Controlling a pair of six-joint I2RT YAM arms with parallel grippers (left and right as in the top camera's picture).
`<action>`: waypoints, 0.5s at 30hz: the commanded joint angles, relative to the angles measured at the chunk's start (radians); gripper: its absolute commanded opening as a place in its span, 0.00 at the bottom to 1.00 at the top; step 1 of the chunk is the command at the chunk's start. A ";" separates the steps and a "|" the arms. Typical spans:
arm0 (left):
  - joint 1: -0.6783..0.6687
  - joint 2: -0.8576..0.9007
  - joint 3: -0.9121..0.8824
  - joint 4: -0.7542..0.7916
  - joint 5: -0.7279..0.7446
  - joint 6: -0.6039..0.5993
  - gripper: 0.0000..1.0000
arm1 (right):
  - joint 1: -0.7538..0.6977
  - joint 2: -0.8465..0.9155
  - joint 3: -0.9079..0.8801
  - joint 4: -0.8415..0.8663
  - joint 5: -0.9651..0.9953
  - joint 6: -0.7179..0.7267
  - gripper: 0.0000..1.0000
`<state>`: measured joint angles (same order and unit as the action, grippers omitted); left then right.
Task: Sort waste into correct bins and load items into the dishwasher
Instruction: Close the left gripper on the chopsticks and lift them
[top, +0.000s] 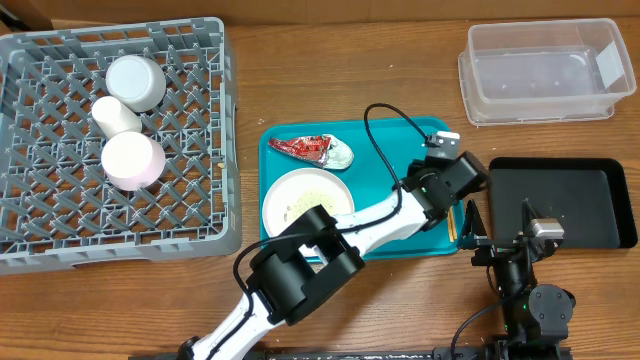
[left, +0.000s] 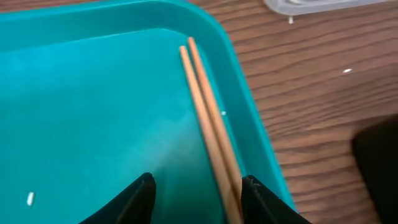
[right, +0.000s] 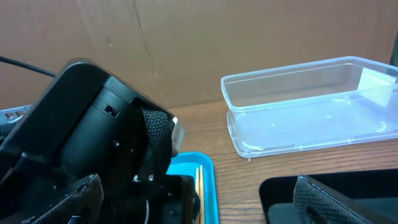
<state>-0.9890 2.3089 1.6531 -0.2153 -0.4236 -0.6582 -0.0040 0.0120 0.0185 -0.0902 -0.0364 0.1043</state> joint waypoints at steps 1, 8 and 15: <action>-0.005 0.026 0.009 0.009 -0.036 -0.043 0.48 | 0.003 -0.002 -0.010 0.006 0.009 0.003 1.00; -0.005 0.026 0.009 0.003 -0.036 -0.061 0.47 | 0.003 -0.002 -0.010 0.006 0.009 0.003 1.00; -0.006 0.033 0.009 -0.009 -0.035 -0.076 0.46 | 0.003 -0.002 -0.010 0.006 0.009 0.003 1.00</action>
<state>-0.9916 2.3089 1.6531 -0.2218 -0.4316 -0.7082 -0.0040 0.0120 0.0185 -0.0898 -0.0364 0.1043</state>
